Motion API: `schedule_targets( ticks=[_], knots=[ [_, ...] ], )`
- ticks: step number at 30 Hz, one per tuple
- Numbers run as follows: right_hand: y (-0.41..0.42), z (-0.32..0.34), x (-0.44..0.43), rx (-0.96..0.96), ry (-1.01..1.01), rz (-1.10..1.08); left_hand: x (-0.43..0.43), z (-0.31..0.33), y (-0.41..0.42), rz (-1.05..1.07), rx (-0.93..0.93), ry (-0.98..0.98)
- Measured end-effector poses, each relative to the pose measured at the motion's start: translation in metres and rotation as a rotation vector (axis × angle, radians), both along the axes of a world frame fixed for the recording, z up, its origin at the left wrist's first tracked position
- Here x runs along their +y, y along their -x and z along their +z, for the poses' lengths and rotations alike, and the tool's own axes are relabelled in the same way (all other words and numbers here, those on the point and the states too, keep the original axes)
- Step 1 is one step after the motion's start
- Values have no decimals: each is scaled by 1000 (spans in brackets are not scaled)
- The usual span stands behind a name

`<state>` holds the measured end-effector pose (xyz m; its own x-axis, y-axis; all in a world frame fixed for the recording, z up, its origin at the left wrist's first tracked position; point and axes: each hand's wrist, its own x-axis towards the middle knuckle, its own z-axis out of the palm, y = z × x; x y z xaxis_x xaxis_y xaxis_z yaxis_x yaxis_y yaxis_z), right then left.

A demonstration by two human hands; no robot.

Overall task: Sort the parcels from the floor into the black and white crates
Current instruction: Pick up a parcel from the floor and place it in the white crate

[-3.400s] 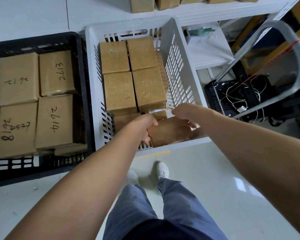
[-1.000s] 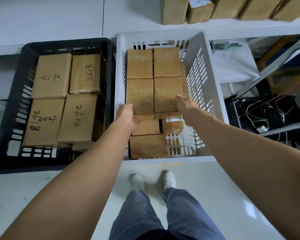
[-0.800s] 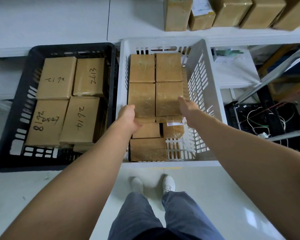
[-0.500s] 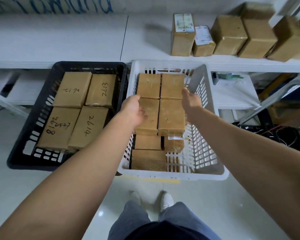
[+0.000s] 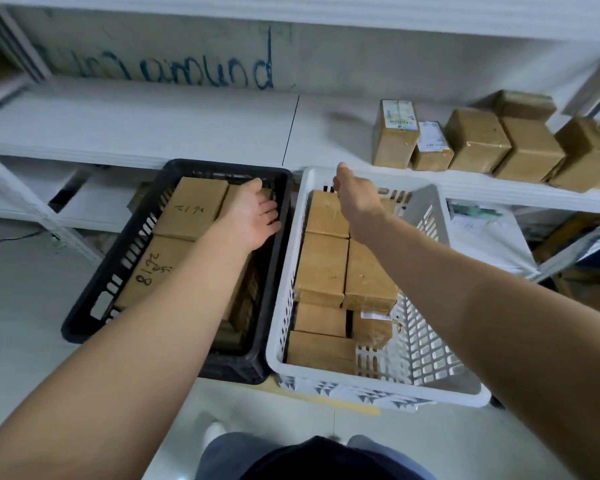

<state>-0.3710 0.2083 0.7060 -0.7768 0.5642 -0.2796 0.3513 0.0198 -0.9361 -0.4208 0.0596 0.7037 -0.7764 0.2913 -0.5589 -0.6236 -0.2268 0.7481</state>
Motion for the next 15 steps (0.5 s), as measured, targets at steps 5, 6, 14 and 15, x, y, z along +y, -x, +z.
schedule_targets(
  ticks=[5, 6, 14, 15],
  knots=[
    [33, -16, -73, -40, 91, 5, -81, -12, 31, 17, 23, 76],
    [40, -22, -91, -55, 112, 9, -102, -17, 40, 22, 26, 123],
    [73, -87, -182, -291, 205, -33, -230, -79, 107, -39, 18, 525],
    [75, -93, -187, -308, 220, -52, -236, -85, 111, -60, 15, 547]
  ],
)
